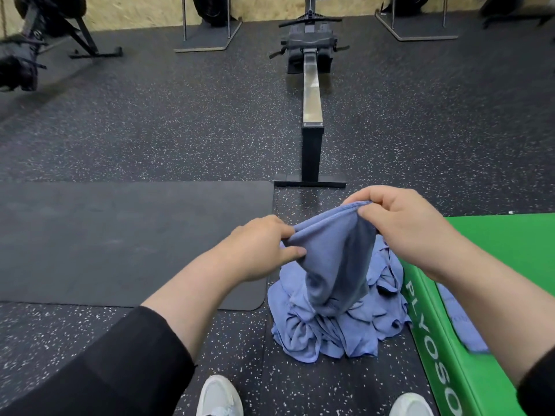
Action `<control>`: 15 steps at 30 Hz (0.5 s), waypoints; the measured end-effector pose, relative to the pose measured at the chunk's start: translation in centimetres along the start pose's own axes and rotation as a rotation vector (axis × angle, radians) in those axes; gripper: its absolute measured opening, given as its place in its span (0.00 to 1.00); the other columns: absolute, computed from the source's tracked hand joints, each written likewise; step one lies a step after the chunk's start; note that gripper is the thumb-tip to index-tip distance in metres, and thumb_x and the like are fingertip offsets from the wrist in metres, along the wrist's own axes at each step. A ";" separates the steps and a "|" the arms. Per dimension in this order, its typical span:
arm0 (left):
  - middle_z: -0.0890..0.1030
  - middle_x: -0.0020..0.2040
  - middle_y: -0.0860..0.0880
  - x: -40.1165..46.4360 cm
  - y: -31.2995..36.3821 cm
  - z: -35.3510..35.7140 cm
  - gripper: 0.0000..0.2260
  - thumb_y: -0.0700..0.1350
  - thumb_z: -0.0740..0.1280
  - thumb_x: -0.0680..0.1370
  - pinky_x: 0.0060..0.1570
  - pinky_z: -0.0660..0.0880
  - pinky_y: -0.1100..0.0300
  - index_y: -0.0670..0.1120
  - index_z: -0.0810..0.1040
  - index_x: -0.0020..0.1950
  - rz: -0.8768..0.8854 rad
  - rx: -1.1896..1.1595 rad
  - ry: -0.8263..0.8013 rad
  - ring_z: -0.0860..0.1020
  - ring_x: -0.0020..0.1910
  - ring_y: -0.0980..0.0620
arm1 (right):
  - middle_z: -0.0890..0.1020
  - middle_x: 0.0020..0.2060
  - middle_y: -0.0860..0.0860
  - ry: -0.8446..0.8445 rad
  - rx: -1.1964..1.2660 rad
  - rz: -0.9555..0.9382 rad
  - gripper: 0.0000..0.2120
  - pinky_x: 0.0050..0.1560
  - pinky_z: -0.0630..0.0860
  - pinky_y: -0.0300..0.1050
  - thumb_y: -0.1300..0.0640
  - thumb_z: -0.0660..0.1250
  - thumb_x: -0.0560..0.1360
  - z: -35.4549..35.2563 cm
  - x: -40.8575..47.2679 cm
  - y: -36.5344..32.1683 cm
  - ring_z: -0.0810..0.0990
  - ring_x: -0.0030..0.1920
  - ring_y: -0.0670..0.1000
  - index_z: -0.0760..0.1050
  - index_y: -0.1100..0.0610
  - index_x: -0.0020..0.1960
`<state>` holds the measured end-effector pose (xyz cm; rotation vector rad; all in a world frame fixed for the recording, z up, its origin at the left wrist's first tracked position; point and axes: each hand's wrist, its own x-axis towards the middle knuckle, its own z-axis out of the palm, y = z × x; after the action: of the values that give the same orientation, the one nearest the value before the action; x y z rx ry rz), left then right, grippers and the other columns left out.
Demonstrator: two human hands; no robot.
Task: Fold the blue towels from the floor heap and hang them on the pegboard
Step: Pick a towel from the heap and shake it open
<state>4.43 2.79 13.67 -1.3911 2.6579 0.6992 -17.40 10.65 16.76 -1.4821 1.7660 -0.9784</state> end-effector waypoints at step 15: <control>0.76 0.31 0.55 -0.2 0.2 -2.5 0.11 0.45 0.76 0.73 0.30 0.65 0.67 0.48 0.75 0.36 -0.042 -0.366 0.472 0.70 0.30 0.61 | 0.83 0.38 0.58 -0.017 -0.305 -0.031 0.09 0.40 0.75 0.48 0.57 0.62 0.81 -1.4 1.3 2.5 0.78 0.36 0.58 0.80 0.49 0.47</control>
<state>4.79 1.95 16.01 -1.9078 2.9371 1.0027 -20.13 9.80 15.35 -1.7013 1.9507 -0.7308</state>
